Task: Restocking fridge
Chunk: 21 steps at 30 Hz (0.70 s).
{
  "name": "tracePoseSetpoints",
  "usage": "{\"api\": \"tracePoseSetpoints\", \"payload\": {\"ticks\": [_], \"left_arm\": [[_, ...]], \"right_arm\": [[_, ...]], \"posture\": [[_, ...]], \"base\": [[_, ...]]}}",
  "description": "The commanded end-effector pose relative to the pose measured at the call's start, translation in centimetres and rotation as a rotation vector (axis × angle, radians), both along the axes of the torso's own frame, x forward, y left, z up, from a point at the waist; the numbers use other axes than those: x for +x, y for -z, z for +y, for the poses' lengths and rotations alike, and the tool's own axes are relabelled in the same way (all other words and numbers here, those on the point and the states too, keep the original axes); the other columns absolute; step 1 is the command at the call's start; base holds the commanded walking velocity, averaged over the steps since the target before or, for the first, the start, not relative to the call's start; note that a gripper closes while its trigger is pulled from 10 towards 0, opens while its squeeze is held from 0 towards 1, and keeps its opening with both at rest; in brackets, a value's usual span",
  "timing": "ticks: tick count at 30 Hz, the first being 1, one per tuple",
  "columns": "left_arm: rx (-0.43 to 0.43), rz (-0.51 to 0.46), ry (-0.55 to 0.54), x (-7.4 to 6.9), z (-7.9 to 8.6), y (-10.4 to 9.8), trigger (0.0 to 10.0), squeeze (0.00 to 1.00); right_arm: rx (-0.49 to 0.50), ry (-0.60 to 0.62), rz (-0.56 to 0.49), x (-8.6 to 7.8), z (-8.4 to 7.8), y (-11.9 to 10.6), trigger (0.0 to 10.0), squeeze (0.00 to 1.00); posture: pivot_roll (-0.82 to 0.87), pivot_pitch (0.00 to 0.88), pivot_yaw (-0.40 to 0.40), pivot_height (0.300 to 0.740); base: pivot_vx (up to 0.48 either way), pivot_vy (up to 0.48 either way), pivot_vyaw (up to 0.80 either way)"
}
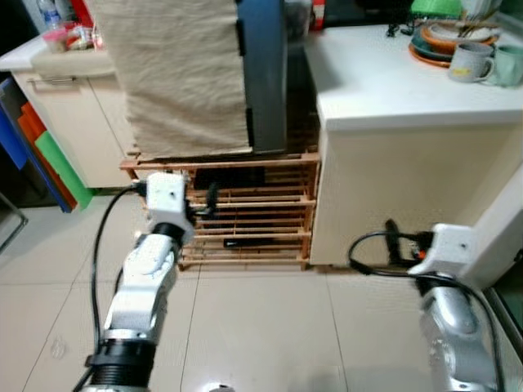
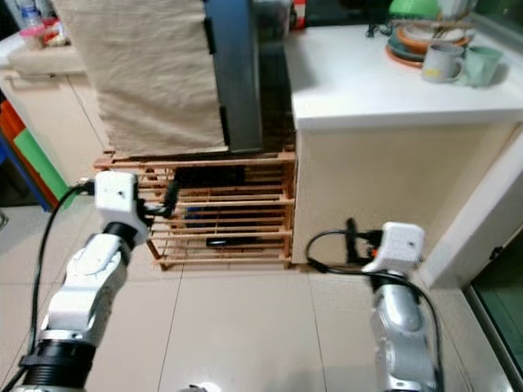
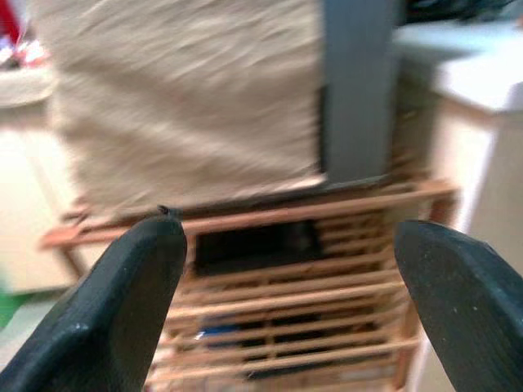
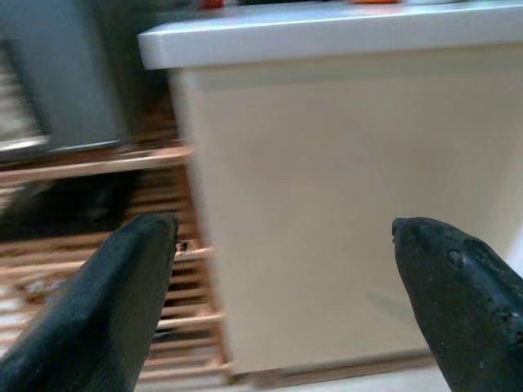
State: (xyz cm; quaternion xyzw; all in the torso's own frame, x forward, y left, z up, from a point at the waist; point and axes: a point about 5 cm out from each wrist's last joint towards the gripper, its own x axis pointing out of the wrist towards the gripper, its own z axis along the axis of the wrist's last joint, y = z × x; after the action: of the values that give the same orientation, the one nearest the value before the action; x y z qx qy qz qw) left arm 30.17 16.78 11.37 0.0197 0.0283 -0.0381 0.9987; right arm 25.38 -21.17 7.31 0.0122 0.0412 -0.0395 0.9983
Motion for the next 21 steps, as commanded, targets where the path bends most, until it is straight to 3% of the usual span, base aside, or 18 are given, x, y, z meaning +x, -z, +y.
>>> {"api": "tracePoseSetpoints", "payload": {"ticks": [1,7,9,11,21], "left_arm": [[0.009,-0.019,0.011,0.2,-0.4,-0.3,10.0,0.0],[0.015,-0.061,0.034,0.6,-0.5,-0.9,10.0,0.0],[-0.03,-0.063,0.025,0.9,-0.3,-1.2,10.0,0.0],[0.003,-0.074,0.024,1.3,-0.2,-1.6,10.0,0.0],[0.008,-0.056,0.037,1.4,-0.7,-1.3,10.0,0.0]], "right_arm": [[-0.012,0.004,-0.014,0.1,-0.3,-0.4,10.0,0.07],[-0.015,-0.014,-0.019,0.3,0.1,-0.5,10.0,0.07],[-0.02,-0.025,-0.029,0.4,0.4,-0.7,10.0,0.07],[-0.02,-0.031,-0.037,0.4,0.7,-0.8,10.0,0.07],[-0.017,-0.032,-0.031,0.3,0.6,-0.7,10.0,0.07]], "posture": [[-0.08,0.0,0.08,0.74],[-0.08,0.0,0.081,0.74],[-0.08,0.0,0.084,0.74],[-0.07,0.0,0.085,0.74],[-0.07,0.0,0.08,0.74]], "base": [[0.0,0.0,0.0],[0.0,0.0,0.0],[0.0,0.0,0.0],[0.465,0.0,0.0],[0.447,0.0,0.0]]}}
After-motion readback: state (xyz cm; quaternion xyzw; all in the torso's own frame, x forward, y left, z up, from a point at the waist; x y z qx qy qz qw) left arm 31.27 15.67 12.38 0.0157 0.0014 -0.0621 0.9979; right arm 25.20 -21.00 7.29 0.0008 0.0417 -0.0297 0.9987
